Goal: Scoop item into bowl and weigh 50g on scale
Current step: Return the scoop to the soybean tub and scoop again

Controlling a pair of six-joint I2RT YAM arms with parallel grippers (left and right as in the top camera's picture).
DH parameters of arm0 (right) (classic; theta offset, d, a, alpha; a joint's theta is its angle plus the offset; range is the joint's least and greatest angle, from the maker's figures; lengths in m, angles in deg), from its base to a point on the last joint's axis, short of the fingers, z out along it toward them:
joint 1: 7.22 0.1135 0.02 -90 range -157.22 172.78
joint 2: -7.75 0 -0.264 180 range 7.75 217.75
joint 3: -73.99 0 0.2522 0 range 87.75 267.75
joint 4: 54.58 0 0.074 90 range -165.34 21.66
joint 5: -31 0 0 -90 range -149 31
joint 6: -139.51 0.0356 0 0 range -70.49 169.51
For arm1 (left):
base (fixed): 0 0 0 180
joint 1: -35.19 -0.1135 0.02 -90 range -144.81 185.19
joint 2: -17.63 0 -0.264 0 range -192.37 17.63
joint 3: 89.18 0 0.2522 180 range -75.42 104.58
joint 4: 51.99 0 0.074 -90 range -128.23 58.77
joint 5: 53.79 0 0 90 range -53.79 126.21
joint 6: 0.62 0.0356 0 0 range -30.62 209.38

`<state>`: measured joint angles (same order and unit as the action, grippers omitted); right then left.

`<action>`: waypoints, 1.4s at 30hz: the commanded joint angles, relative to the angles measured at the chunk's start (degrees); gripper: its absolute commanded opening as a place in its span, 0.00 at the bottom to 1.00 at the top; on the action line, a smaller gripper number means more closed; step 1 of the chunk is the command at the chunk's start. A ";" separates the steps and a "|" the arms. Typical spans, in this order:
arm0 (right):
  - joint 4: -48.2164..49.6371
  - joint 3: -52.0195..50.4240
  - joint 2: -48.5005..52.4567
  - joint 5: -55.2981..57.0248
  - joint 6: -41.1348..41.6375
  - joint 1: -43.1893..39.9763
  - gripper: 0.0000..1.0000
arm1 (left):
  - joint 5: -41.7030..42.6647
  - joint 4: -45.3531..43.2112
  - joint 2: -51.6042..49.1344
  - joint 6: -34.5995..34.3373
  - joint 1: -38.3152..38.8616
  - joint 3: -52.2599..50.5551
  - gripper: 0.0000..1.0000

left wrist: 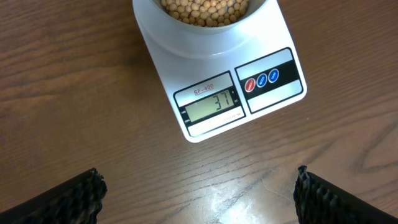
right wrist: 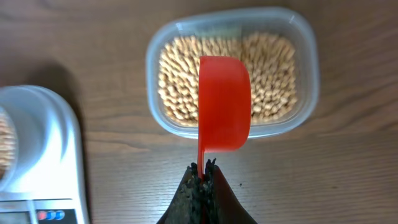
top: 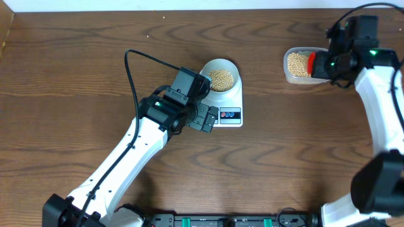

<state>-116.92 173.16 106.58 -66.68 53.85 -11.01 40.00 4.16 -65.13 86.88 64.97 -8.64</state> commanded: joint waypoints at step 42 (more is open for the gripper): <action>4.09 -0.35 10.32 -50.42 -5.97 -18.91 0.01 | 0.09 0.22 0.46 1.01 -0.13 0.28 0.99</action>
<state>-112.20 173.03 116.57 -108.51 51.51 -29.30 40.00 4.16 -65.13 86.88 64.97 -8.64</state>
